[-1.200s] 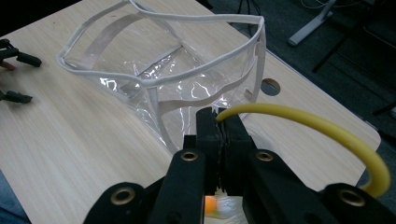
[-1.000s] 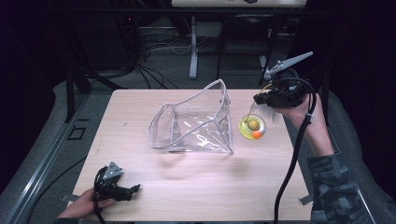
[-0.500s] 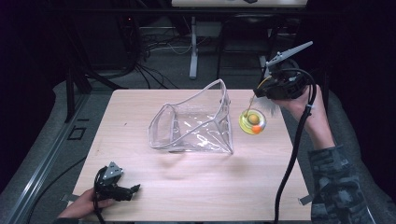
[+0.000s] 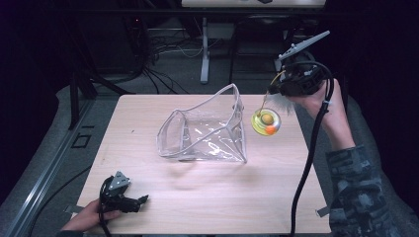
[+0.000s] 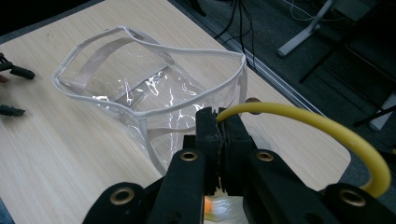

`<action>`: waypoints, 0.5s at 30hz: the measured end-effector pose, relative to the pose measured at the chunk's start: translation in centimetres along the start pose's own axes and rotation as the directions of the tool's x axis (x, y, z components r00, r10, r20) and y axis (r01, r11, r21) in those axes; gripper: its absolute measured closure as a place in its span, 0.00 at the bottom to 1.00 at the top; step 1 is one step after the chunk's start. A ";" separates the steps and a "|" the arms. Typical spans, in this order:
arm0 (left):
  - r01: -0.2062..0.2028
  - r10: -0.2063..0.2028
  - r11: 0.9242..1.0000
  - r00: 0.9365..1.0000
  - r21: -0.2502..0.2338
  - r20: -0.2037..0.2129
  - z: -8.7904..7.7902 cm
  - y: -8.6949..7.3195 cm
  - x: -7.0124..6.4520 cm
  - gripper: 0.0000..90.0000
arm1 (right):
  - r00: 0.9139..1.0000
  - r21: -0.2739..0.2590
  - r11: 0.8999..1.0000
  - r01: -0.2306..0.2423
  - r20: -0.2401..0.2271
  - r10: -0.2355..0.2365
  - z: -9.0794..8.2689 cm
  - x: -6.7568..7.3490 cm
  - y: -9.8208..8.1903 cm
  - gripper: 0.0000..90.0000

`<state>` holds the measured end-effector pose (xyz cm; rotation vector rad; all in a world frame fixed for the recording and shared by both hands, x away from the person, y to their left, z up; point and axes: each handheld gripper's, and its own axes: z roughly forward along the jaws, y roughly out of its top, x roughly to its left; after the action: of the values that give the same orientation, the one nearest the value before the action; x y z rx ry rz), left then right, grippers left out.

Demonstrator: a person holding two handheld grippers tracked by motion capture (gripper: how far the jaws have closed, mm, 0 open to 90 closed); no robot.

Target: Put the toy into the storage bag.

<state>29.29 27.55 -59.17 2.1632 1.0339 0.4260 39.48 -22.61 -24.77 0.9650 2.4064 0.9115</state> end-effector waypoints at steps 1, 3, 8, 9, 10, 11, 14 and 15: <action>0.000 0.000 1.000 1.000 0.000 0.001 0.0 0.0 0.0 0.00 | 1.000 -0.002 1.000 0.002 0.003 -0.002 0.0 0.0 0.1 0.98; 0.000 0.000 1.000 1.000 0.000 0.000 0.0 0.0 0.0 0.00 | 1.000 0.000 1.000 0.008 0.003 -0.008 0.0 0.1 0.4 0.98; 0.000 0.000 1.000 1.000 0.001 0.001 0.0 0.0 0.0 0.00 | 1.000 -0.007 1.000 0.015 0.001 -0.015 -0.2 0.2 1.3 0.98; 0.000 0.000 1.000 1.000 0.001 0.001 0.0 0.0 0.0 0.00 | 1.000 -0.008 1.000 0.017 0.003 -0.017 -0.2 0.2 1.4 0.98; 0.001 -0.001 1.000 1.000 0.000 0.001 0.0 0.0 0.0 0.00 | 1.000 -0.010 1.000 0.020 0.005 -0.020 -0.2 0.2 1.6 0.98; 0.001 -0.001 1.000 1.000 0.000 0.001 0.0 0.0 0.0 0.00 | 1.000 -0.011 1.000 0.019 0.003 -0.019 -0.3 0.3 1.7 0.98; 0.001 -0.001 1.000 1.000 0.000 0.001 0.0 0.0 0.0 0.00 | 1.000 -0.014 1.000 0.024 0.004 -0.024 -0.3 0.4 2.2 0.98; 0.001 -0.001 1.000 1.000 0.000 0.001 0.0 0.0 0.0 0.00 | 1.000 -0.014 1.000 0.024 0.004 -0.024 -0.3 0.4 2.2 0.98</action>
<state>29.28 27.55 -59.17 2.1630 1.0348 0.4245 40.08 -21.25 -23.04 0.9295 2.4000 0.9165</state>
